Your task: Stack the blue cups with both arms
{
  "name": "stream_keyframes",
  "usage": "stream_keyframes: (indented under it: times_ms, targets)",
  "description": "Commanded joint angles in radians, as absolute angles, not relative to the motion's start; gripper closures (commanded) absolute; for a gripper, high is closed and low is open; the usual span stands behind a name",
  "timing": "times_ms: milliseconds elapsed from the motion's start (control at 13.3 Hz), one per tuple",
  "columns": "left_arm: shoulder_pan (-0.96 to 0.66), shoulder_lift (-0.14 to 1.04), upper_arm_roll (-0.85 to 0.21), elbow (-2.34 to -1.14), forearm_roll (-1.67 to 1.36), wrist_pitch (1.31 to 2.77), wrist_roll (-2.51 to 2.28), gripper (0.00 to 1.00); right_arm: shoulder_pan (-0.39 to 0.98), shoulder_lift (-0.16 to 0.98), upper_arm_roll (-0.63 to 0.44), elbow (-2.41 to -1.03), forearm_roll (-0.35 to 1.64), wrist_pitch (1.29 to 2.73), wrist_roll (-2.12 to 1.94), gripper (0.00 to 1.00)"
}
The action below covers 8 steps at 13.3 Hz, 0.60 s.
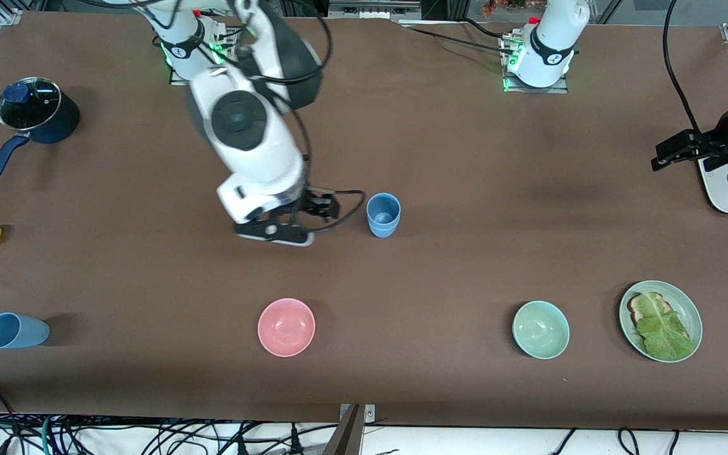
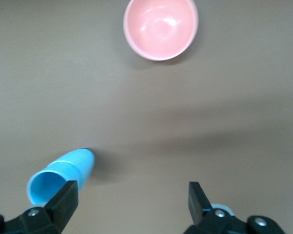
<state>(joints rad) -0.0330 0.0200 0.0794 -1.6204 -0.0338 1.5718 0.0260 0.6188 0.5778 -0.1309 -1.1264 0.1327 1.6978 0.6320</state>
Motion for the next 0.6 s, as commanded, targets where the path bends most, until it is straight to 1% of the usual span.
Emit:
stream_keyframes:
  times_ms: [0, 151, 376, 527]
  targets:
    - [-0.067, -0.008, 0.092, -1.643, -0.037, 1.585, 0.028, 0.02, 0.543, 0.509, -0.13, -1.134, 0.135, 1.616, 0.51, 0.0]
    - [-0.086, -0.017, 0.094, -1.643, -0.034, 1.575, 0.026, 0.02, 0.526, 0.439, -0.176, -1.17, 0.132, 1.602, 0.442, 0.0]
    - [-0.083, -0.02, 0.086, -1.638, -0.037, 1.551, 0.023, 0.02, 0.427, 0.296, -0.175, -1.31, 0.132, 1.562, 0.364, 0.0]
    - [-0.048, -0.02, 0.026, -1.638, -0.041, 1.543, -0.012, 0.02, 0.35, 0.226, -0.164, -1.38, 0.132, 1.543, 0.287, 0.0]
